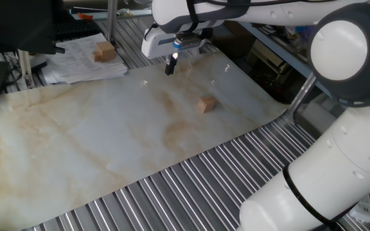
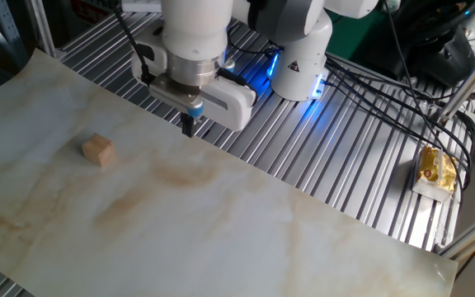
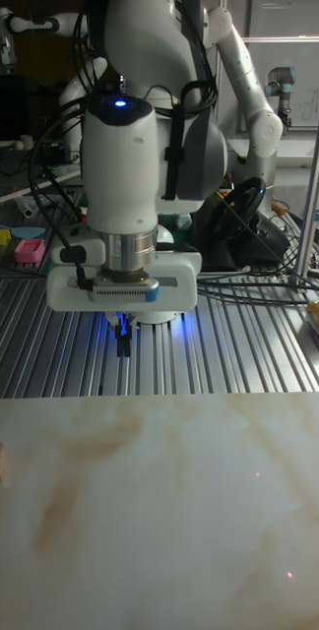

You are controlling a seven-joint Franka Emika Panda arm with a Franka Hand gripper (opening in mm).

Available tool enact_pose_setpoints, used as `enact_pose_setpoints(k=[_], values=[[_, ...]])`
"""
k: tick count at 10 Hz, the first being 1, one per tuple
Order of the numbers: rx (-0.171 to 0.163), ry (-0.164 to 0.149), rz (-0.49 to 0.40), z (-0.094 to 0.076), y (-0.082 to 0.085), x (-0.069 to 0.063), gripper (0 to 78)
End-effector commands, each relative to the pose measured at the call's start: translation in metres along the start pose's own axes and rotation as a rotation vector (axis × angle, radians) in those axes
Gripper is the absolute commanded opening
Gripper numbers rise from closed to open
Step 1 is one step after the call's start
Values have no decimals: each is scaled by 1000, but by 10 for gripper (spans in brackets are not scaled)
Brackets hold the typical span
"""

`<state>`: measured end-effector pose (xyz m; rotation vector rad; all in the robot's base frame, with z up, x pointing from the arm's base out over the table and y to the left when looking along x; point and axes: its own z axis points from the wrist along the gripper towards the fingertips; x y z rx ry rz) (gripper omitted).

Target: Pick up the small block on the left and move it to the right

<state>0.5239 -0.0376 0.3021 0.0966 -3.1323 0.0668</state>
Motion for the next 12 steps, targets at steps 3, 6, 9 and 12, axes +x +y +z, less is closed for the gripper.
enact_pose_setpoints(k=[3, 6, 9, 12], values=[[4, 6, -13, -4, -9, -6, 0], [4, 4, -12, -2, -9, -7, 0], [6, 5, -29, -3, -18, -12, 0], [5, 5, -56, -2, -35, -21, 0]])
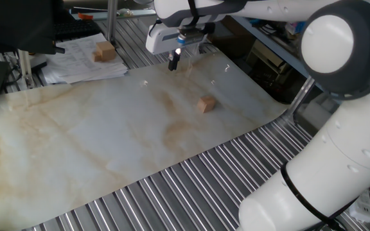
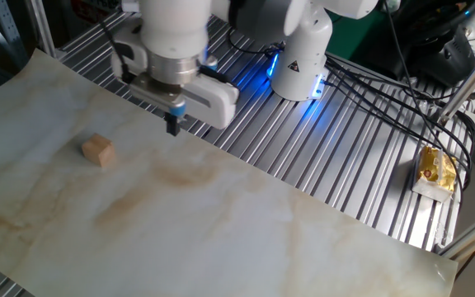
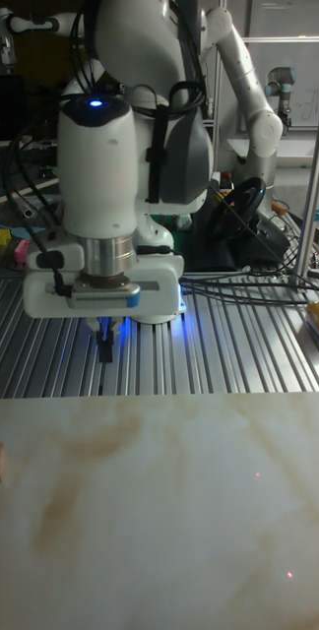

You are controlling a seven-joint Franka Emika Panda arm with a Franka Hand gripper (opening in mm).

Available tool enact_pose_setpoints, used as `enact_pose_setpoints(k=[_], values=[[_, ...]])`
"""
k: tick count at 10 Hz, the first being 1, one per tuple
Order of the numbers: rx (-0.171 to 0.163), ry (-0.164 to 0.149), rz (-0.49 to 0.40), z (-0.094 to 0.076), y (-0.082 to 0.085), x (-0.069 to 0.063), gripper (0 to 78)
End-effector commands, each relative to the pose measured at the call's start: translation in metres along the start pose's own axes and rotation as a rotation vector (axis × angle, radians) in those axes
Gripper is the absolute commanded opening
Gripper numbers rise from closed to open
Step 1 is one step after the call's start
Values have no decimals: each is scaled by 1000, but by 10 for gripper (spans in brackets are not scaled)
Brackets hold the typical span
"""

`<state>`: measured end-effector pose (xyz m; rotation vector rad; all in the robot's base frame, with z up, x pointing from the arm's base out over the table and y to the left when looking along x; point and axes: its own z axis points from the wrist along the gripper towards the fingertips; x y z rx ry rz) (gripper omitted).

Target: Pick up the small block on the left and move it to the right

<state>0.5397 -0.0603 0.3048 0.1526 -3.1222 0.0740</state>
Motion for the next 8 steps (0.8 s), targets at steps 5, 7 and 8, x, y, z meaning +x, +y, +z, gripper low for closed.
enact_pose_setpoints(k=[5, 7, 8], values=[[-1, 9, -30, -5, -35, -14, 0], [-2, 6, -34, -4, -37, -13, 0], [0, 1, -41, -4, -37, -13, 0]])
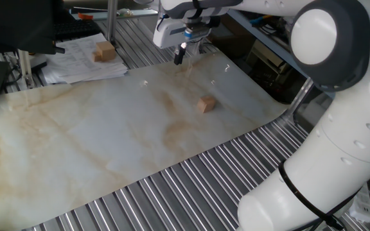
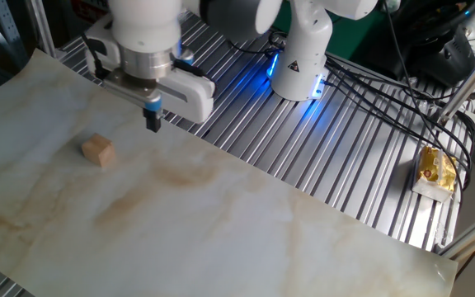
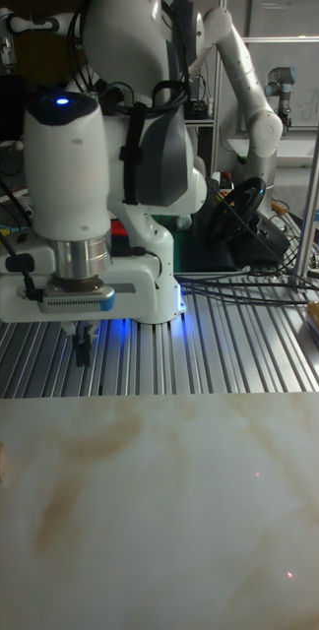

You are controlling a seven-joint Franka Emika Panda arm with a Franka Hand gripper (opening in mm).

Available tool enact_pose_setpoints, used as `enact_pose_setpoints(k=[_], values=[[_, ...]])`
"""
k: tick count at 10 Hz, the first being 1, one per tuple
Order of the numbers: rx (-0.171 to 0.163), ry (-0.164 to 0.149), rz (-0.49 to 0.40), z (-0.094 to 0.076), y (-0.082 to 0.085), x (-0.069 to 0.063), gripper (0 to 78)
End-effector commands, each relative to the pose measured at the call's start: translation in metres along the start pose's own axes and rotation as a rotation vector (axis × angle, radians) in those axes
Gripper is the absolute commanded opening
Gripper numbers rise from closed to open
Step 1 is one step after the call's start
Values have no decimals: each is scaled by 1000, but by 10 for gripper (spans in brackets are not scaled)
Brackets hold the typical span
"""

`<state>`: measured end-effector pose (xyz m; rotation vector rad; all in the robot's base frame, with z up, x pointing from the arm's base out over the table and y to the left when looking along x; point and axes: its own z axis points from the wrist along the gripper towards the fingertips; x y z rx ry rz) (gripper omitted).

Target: Pick up the small block on the left and move it to the right

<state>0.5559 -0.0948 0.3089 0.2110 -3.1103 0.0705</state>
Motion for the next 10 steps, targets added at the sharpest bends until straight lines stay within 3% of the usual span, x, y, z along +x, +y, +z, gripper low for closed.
enact_pose_setpoints(k=[1, 5, 10], values=[[4, -8, -4, -1, -1, 0, 0], [1, -9, -6, -3, -5, -1, 0], [15, -19, 57, 4, 0, -1, 0]])
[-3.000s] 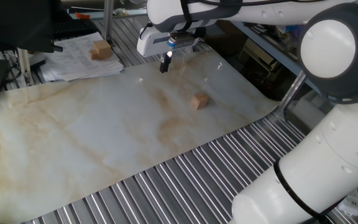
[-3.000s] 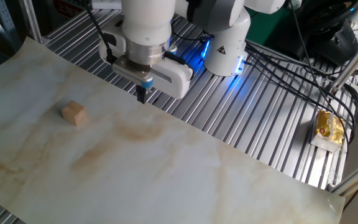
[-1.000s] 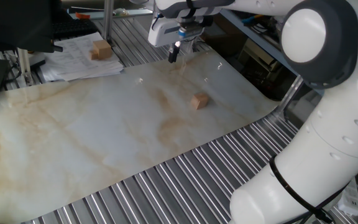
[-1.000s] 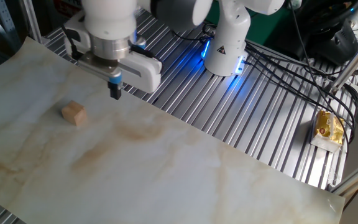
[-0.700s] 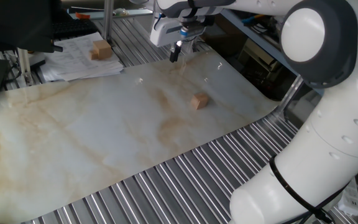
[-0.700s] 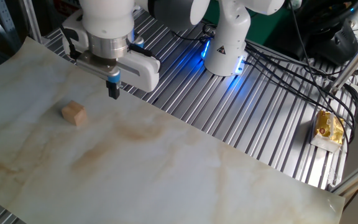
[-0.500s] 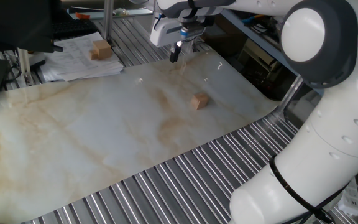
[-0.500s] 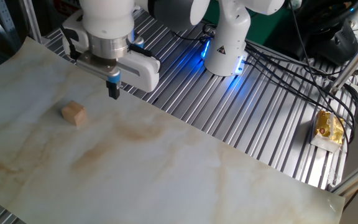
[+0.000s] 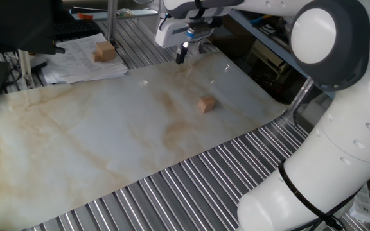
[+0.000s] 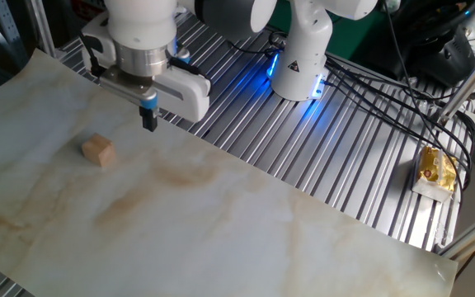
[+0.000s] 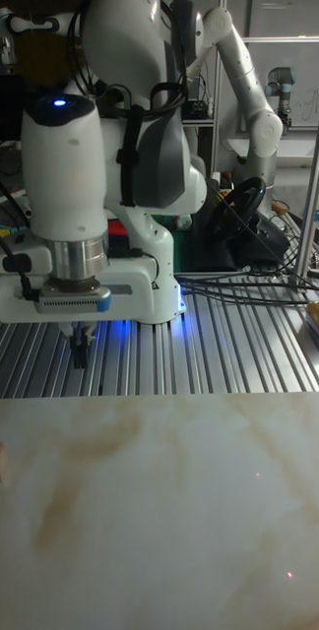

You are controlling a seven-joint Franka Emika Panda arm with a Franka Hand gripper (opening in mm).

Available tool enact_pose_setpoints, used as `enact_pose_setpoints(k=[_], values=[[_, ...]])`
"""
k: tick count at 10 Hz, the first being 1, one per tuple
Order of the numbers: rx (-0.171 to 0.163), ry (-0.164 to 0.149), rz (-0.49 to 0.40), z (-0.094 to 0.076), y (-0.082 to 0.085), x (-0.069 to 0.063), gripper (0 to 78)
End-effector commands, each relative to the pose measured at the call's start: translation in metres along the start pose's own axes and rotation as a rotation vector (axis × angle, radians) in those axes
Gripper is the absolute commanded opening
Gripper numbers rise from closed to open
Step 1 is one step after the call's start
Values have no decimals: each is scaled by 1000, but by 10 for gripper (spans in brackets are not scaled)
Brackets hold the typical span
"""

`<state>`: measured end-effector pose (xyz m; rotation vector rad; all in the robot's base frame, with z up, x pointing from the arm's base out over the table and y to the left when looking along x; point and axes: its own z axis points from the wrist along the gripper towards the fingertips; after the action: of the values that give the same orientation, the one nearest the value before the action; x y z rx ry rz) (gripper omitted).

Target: Pick up the small block on the left and move it to the right

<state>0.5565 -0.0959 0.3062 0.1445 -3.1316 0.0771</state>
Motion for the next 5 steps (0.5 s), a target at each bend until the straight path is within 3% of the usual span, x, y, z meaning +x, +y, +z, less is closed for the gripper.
enact_pose_setpoints(k=[1, 5], values=[[7, -2, 8, 4, 1, -1, 0], [4, -3, 4, 5, 1, -2, 0]])
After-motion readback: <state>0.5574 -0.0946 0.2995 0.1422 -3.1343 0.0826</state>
